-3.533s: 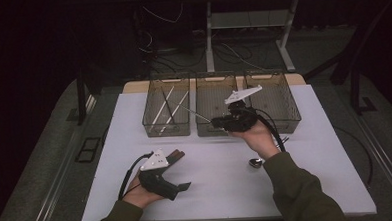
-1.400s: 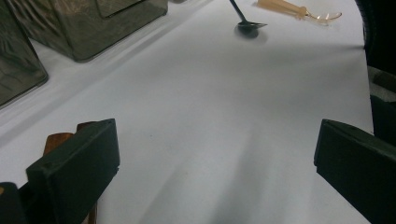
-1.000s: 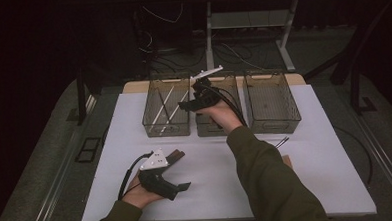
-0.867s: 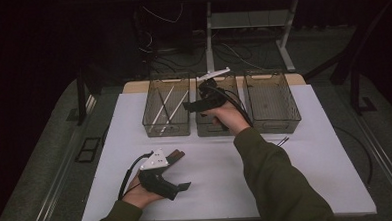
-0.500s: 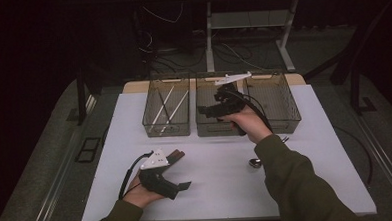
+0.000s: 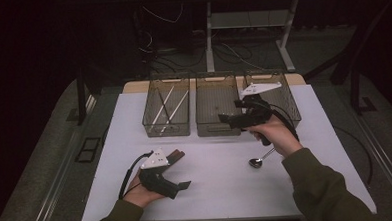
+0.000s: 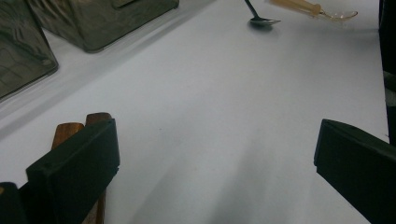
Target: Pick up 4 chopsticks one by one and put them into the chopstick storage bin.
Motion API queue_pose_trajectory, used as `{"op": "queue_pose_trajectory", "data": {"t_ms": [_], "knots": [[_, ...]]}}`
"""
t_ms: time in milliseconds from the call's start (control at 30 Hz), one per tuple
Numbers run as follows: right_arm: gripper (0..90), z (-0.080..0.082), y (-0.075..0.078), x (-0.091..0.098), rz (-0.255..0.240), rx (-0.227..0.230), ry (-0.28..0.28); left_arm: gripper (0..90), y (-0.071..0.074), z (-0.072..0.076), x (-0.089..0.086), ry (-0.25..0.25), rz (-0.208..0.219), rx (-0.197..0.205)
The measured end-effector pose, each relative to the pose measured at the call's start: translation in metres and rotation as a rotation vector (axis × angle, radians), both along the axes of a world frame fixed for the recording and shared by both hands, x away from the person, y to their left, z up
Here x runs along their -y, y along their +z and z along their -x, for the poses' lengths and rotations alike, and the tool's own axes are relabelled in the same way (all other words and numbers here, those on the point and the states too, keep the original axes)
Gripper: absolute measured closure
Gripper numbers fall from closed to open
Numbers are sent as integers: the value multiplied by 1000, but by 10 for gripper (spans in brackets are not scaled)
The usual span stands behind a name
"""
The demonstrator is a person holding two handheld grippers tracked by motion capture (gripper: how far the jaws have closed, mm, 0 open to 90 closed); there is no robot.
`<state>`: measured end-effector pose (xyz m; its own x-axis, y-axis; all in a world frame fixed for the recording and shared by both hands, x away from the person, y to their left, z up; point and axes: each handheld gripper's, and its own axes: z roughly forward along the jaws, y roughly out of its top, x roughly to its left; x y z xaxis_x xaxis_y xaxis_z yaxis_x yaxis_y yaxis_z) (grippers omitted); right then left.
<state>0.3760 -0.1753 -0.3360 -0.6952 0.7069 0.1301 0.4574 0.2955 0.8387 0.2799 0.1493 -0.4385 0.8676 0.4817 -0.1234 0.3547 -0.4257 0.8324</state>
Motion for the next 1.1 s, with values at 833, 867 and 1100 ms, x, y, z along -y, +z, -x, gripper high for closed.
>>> {"op": "queue_pose_trajectory", "data": {"t_ms": [833, 867, 1100], "knots": [[173, 57, -37, 83, 46, -22, -10, 0, 0, 1, 1, 6, -9, -2], [173, 59, -38, 86, 48, -25, -3, 0, 0, 1, 1, 4, -7, 0], [260, 71, -46, 106, 56, -68, -18, 0, 0, 2, 1, 4, -7, 2]]}}
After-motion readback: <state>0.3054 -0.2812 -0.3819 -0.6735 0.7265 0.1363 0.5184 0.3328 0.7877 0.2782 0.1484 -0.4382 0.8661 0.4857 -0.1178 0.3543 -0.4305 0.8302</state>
